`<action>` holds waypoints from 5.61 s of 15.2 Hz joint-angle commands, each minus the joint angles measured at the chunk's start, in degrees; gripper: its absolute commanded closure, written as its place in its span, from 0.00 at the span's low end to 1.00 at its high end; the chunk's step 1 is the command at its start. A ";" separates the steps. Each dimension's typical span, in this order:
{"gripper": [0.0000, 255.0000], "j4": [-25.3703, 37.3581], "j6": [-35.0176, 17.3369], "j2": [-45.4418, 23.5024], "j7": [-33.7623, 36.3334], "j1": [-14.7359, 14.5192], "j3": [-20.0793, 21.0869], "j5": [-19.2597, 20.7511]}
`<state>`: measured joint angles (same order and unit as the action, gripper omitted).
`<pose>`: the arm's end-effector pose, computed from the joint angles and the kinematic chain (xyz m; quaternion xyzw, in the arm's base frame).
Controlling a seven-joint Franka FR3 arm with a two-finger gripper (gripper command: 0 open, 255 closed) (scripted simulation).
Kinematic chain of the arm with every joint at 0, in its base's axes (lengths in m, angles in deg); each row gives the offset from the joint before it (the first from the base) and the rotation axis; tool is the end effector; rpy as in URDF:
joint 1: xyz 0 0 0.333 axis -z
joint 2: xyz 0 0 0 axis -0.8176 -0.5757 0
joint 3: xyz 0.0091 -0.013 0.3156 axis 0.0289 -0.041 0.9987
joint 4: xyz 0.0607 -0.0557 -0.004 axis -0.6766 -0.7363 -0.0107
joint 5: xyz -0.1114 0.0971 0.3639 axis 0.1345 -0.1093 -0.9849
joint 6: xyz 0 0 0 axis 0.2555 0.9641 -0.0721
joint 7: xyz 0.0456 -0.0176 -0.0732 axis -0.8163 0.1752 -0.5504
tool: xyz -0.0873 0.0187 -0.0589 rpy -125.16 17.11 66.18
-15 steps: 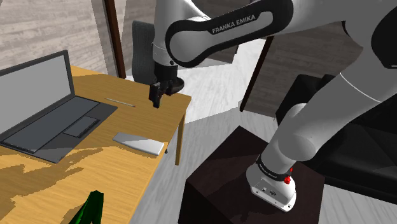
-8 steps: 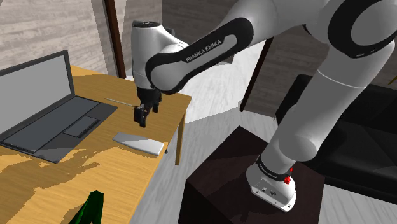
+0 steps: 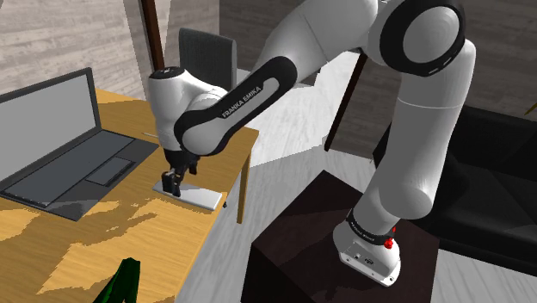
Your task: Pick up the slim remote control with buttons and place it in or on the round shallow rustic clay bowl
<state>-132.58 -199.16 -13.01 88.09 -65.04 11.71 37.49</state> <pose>0.4824 0.3186 0.3004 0.9741 0.2261 -0.0024 0.0044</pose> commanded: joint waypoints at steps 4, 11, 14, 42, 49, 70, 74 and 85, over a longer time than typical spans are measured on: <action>0.00 -0.13 -2.75 -2.99 1.34 -0.78 -0.71 1.87; 0.00 -0.38 -4.33 -4.44 1.96 -1.13 -1.20 2.81; 0.00 -0.38 -4.32 -4.44 1.96 -1.13 -1.20 2.81; 1.00 3.00 7.28 4.70 -2.00 0.68 1.14 -3.03; 1.00 5.44 12.12 7.40 -3.13 1.03 1.49 -4.66; 1.00 12.41 18.25 7.11 -20.70 10.48 -5.73 -5.77; 1.00 15.87 19.15 4.58 -25.27 13.05 -7.77 -5.33; 1.00 31.95 24.04 -6.49 -36.69 19.39 -12.39 -4.08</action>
<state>-101.86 -175.48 -18.66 52.31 -46.15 -0.38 33.37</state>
